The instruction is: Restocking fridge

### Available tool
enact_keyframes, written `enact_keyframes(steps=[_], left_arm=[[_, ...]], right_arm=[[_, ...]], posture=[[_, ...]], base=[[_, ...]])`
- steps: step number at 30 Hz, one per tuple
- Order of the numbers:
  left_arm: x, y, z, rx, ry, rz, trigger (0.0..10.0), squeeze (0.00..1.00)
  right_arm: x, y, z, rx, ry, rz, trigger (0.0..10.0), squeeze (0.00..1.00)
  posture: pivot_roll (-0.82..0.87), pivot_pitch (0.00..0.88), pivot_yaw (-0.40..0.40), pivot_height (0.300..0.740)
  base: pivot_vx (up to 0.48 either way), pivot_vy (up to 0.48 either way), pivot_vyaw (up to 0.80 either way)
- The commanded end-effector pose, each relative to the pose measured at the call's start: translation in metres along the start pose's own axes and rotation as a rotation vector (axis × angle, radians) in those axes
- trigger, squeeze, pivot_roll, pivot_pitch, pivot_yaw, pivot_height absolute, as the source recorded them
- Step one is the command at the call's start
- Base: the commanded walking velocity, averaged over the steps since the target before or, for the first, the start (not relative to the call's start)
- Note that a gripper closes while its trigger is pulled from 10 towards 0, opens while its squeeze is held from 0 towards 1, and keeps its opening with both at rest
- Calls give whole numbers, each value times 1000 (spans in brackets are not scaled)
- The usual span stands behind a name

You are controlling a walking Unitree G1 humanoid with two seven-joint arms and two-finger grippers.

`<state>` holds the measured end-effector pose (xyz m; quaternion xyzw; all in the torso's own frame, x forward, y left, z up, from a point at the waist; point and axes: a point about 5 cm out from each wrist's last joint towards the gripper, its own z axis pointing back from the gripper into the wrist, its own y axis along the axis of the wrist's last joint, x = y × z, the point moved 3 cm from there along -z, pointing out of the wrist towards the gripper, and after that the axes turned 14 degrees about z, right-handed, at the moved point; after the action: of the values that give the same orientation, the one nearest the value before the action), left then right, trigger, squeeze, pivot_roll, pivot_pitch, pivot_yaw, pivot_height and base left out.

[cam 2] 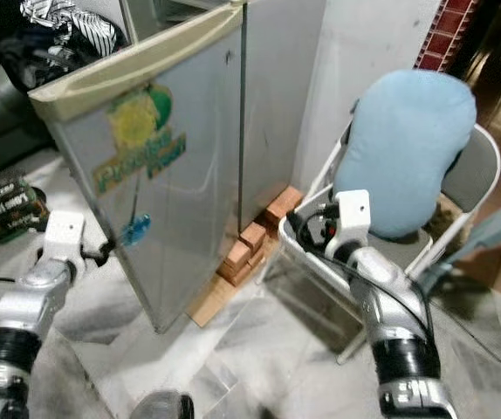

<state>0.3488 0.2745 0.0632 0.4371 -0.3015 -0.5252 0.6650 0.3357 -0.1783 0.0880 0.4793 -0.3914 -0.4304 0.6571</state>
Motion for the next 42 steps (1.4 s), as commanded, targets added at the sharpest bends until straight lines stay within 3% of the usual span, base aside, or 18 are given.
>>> enact_keyframes(steps=[1, 2, 3, 4, 5, 7, 10, 11, 12, 15, 18, 19, 20, 24, 29, 36, 42], left_arm=[[-25, 24, -2, 83, 86, 11, 10000, 0], [-41, 30, -2, 109, 149, 10, 10000, 0], [-41, 30, -2, 109, 149, 10, 10000, 0], [-52, 31, -1, 114, 187, 20, 10000, 0], [-73, 30, 2, 126, 262, 29, 10000, 0], [-93, 23, 8, 138, 343, 25, 10000, 0], [-96, 9, 11, 139, 351, 25, 10000, 0], [-93, 3, 12, 144, 346, 30, 10000, 0], [-79, -9, 15, 149, 304, 35, 10000, 0], [-60, -19, 18, 166, 246, 29, 10000, 0], [-25, -29, 29, 220, 129, 16, 10000, 0], [-1, -31, 40, 290, 56, 12, 10000, 0], [-1, -31, 40, 290, 56, 12, 10000, 0], [31, -33, 55, 353, -58, -15, 10000, 0], [46, -27, 59, 386, -138, -26, 10000, 0], [42, -18, 55, 387, -124, 10, 10000, 0], [29, -9, 49, 394, -78, 28, 10000, 0]], right_arm=[[1, 6, 3, 30, -19, 24, 10000, 0], [2, 4, 4, 27, -27, 17, 10000, 0], [2, 4, 4, 27, -27, 17, 10000, 0], [3, 3, 5, 25, -33, 15, 10000, 0], [3, -1, 7, 17, -38, 11, 10000, 0], [1, -5, 8, 7, -37, 8, 10000, 0], [-2, -8, 9, -1, -32, 10, 10000, 0], [-3, -9, 9, -2, -29, 10, 10000, 0], [-5, -9, 8, -3, -25, 13, 10000, 0], [-5, -8, 9, 4, -29, 17, 10000, 0], [-4, -5, 10, 35, -75, 16, 10000, 0], [0, -3, 14, 61, -140, 16, 10000, 0], [0, -3, 14, 61, -140, 16, 10000, 0], [-2, -5, 22, 75, -199, 15, 10000, 0], [1, -6, 26, 85, -255, 9, 10000, 0], [-3, -9, 27, 82, -267, 9, 10000, 0], [-2, -10, 28, 78, -278, 5, 10000, 0]], posture=[[-25, 0, 1, 740], [-26, 0, 3, 740], [-26, 0, 3, 740], [-25, 0, 4, 740], [-21, 0, 6, 740], [-20, 0, 6, 740], [-11, 0, 1, 740], [-9, 0, -1, 740], [-5, 0, -4, 740], [-2, 0, -6, 740], [-2, 0, -11, 740], [-4, 0, -12, 740], [-4, 0, -12, 740], [-9, 0, -9, 740], [-16, 0, -3, 740], [-19, 0, 4, 740], [-18, 0, -1, 740]], base=[[0, 0, 0], [0, 0, 0], [0, 0, 0], [0, 0, 0], [0, 0, 0], [0, 0, 0], [0, 0, 0], [0, 0, 0], [0, 0, 0], [0, 0, 0], [0, 0, 0], [0, 0, 0], [0, 0, 0], [0, 0, 0], [0, 0, 0], [0, 0, -343], [0, 0, -76]])
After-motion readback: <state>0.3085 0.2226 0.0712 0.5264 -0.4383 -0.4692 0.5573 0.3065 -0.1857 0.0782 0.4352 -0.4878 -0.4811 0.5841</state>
